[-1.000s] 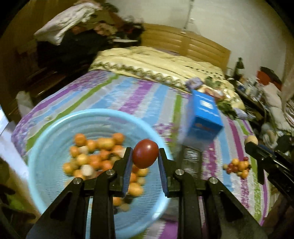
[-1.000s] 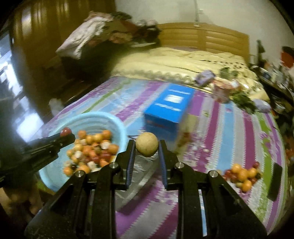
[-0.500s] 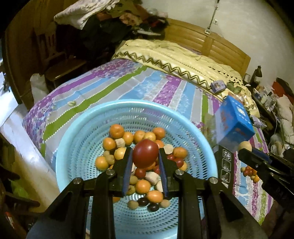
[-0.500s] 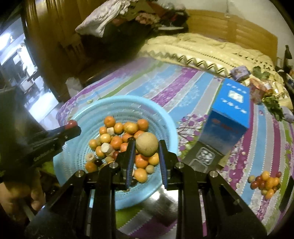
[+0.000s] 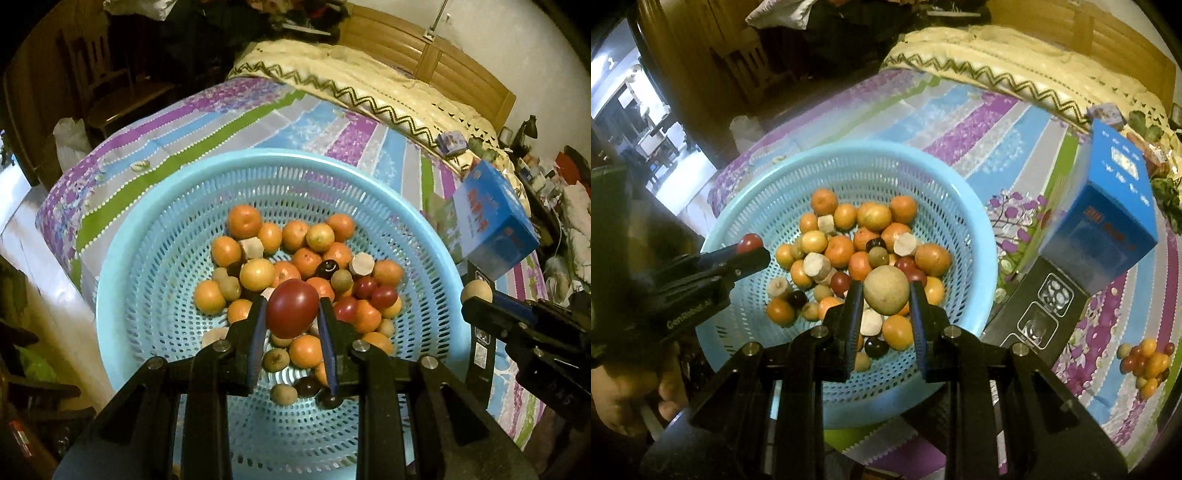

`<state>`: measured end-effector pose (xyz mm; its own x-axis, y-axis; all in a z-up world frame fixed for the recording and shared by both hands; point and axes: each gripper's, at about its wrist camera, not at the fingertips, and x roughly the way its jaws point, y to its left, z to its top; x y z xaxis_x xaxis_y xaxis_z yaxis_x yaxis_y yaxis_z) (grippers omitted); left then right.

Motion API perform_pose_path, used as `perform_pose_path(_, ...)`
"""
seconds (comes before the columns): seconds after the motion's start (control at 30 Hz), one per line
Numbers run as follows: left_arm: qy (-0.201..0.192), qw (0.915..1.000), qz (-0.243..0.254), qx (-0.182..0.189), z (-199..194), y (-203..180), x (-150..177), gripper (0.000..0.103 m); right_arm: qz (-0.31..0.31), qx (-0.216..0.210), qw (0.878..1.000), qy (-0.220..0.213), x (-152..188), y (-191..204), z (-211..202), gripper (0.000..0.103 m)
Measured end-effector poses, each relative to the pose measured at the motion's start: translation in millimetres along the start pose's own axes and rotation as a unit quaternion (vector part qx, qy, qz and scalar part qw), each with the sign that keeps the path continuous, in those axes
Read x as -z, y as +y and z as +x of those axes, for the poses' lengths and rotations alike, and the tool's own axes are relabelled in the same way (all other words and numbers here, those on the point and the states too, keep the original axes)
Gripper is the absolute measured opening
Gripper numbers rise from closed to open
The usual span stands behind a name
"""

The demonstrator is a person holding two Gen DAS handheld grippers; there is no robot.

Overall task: Organize fruits
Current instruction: 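Open both tools to drop the tomato and brown fruit into the basket, then move both open tools back to the fruit pile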

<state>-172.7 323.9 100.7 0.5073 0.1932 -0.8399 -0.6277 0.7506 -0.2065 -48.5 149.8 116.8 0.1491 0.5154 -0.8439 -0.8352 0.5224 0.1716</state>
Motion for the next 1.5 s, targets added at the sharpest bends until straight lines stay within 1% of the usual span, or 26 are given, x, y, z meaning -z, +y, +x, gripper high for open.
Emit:
perform_pose_path(0.43,0.007,0.9999,-0.011,-0.002,6.9,4.1,0.4,0.028,-0.004,-0.001,1.000,-0.002,0.3,0.9,2.4,0.027)
perform_pose_path(0.47,0.008,0.9999,-0.012,-0.004,7.5,5.0,0.4,0.030,-0.004,-0.003,1.000,-0.001,-0.5,1.0,2.9,0.027)
perform_pose_path(0.53,0.005,0.9999,-0.014,-0.003,6.1,5.6,0.8,0.043,-0.008,-0.002,1.000,-0.001,-0.3,2.5,3.6,0.027)
perform_pose_path(0.63,0.002,0.9999,-0.014,0.000,4.8,5.0,0.8,0.049,-0.009,-0.001,1.000,-0.001,0.1,3.6,4.2,0.027)
perform_pose_path(1.2,0.000,0.9999,-0.012,0.005,1.9,2.9,0.3,0.049,-0.008,-0.003,1.000,-0.004,0.2,4.4,1.7,0.027)
perform_pose_path(1.27,0.001,0.9999,-0.011,0.005,1.7,1.8,0.8,0.050,-0.008,-0.006,1.000,-0.004,0.8,4.6,0.7,0.027)
perform_pose_path(1.3,0.001,0.9999,-0.010,0.005,1.6,0.9,1.4,0.053,-0.009,-0.007,1.000,-0.006,1.4,5.0,-0.2,0.027)
perform_pose_path(1.33,0.002,1.0000,-0.009,0.005,1.5,0.0,2.1,0.057,-0.009,-0.008,1.000,-0.008,1.9,5.3,-1.4,0.028)
perform_pose_path(1.4,0.001,1.0000,-0.007,0.004,0.9,-1.5,3.2,0.058,-0.009,-0.011,1.000,-0.013,3.0,5.7,-4.9,0.038)
perform_pose_path(1.47,-0.001,1.0000,-0.008,0.004,0.2,-2.6,3.4,0.058,-0.013,-0.011,0.999,-0.029,4.3,7.2,-11.8,0.057)
perform_pose_path(1.5,-0.004,0.9999,-0.010,0.006,-0.9,-3.1,3.5,0.059,-0.017,-0.011,0.999,-0.040,5.2,8.4,-17.0,0.060)
